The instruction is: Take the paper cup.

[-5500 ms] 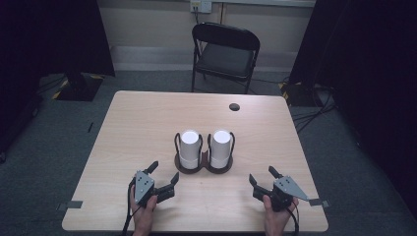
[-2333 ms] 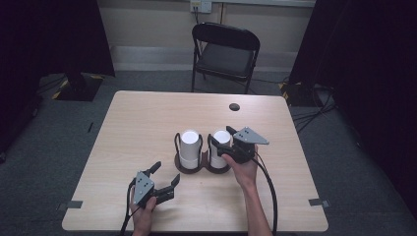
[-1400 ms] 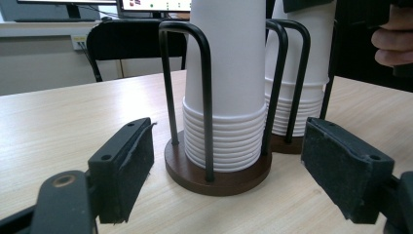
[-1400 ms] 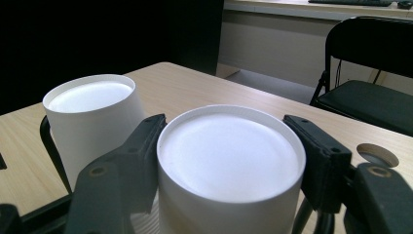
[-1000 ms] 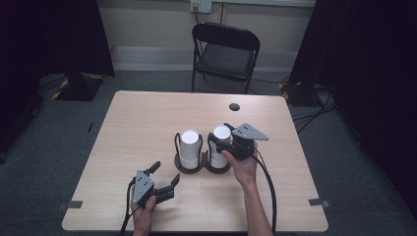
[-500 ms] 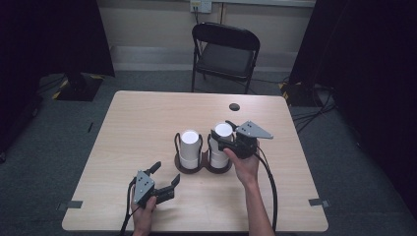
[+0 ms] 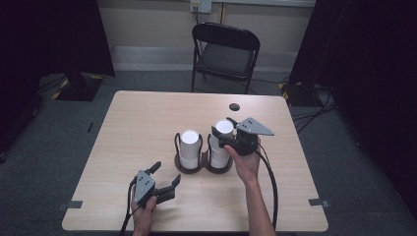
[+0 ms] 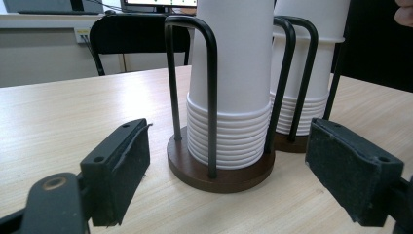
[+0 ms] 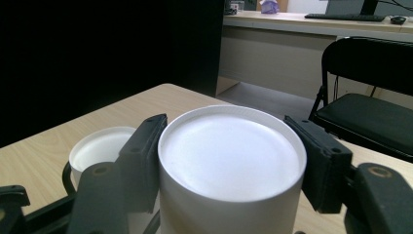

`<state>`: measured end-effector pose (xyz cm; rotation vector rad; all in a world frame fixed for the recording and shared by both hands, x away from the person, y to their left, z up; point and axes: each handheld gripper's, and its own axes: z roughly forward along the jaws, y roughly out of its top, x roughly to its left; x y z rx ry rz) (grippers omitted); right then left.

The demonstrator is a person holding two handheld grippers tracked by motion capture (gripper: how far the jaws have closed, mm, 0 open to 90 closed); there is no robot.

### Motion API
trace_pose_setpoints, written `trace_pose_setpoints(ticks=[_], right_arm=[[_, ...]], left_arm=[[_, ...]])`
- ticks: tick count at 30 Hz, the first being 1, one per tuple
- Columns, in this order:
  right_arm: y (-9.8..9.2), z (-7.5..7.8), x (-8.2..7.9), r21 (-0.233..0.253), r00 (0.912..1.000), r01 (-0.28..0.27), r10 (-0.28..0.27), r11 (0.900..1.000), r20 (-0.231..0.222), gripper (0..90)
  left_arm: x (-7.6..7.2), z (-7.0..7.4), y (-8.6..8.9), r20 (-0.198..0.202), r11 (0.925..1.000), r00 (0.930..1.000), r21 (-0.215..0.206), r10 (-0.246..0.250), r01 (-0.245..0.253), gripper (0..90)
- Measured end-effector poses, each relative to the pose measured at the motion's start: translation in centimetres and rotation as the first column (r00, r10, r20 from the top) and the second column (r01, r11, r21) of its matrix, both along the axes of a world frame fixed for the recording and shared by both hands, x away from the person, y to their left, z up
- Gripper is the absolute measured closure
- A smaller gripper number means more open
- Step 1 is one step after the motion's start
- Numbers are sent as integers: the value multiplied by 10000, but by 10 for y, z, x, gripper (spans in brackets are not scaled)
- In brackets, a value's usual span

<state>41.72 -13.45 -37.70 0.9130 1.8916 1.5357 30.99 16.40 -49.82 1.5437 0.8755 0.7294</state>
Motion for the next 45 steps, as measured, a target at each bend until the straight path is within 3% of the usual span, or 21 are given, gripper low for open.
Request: trace_pose_setpoints(ticks=[22,25,33,36,42,45], right_arm=[[-7,23,-4,566,9989,-1,-25,9984,457,349],[-11,24,-7,746,9990,62,-95,9972,435,349],[-25,28,-17,1287,9996,129,-160,9916,230,349],[-28,28,-20,1378,9997,205,-223,9902,113,349],[-33,26,-31,1365,9997,203,-219,9904,105,349],[-36,25,-37,1613,9999,118,-113,9868,-43,349]], left_arm=[[-3,-1,2,255,9996,9995,-227,-164,170,163],[-2,0,1,165,9999,9997,-60,-151,152,164],[-1,0,1,-17,9999,10000,-106,-72,71,175],[-1,0,-1,-110,9984,9992,-421,-391,386,172],[-1,5,-11,-185,9982,9985,-310,-518,512,175],[-1,9,-14,-214,9971,9974,-324,-693,686,205]])
